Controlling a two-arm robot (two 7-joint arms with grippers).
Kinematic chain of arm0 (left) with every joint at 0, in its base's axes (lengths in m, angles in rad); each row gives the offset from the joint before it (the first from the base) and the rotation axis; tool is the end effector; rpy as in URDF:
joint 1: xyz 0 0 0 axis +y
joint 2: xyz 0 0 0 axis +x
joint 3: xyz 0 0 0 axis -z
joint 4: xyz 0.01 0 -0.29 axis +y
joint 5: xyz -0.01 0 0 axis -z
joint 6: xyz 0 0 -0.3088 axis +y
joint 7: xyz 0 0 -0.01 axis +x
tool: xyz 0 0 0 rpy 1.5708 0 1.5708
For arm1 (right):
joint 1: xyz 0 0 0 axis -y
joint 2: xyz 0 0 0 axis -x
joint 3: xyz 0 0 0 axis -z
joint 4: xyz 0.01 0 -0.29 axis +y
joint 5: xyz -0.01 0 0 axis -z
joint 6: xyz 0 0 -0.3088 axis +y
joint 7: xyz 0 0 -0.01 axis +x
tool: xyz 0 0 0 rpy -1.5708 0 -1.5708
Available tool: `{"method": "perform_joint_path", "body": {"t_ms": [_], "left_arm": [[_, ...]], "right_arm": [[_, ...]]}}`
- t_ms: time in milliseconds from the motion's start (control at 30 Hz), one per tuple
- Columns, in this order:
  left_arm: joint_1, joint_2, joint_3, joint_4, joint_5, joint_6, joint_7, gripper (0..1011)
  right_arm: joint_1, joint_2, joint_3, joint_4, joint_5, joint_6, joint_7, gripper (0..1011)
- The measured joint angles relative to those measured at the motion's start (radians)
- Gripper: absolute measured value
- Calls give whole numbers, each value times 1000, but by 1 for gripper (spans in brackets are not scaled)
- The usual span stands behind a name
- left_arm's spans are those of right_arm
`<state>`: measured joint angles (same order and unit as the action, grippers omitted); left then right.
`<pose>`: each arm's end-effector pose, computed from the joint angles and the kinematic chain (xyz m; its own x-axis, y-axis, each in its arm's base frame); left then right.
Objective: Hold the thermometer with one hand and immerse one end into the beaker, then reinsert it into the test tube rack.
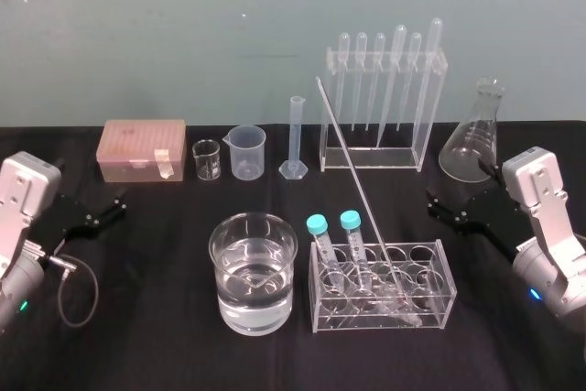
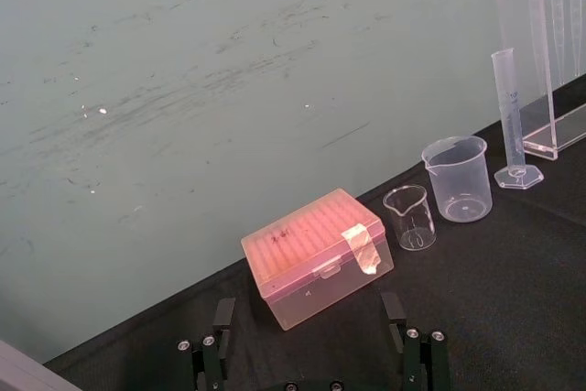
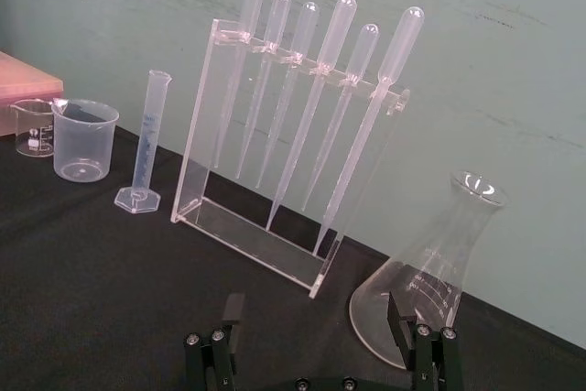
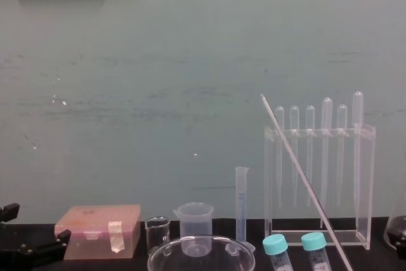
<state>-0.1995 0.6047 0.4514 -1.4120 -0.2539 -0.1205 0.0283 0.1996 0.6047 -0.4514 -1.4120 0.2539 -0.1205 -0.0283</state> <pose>0.3581 0.0827 -0.3023 0.2923 0.8803 0.3737 -0.9553 0.2873 0.0703 0.3581 -0.0827 -0.3022 0.2922 -0.8803 0.3738 0.9553 0.2873 -0.0702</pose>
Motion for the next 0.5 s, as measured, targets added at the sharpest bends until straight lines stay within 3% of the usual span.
{"method": "perform_joint_path", "body": {"t_ms": [500], "left_arm": [[0, 0, 0, 0, 0, 0, 0, 1008]], "right_arm": [[0, 0, 0, 0, 0, 0, 0, 1003]]}}
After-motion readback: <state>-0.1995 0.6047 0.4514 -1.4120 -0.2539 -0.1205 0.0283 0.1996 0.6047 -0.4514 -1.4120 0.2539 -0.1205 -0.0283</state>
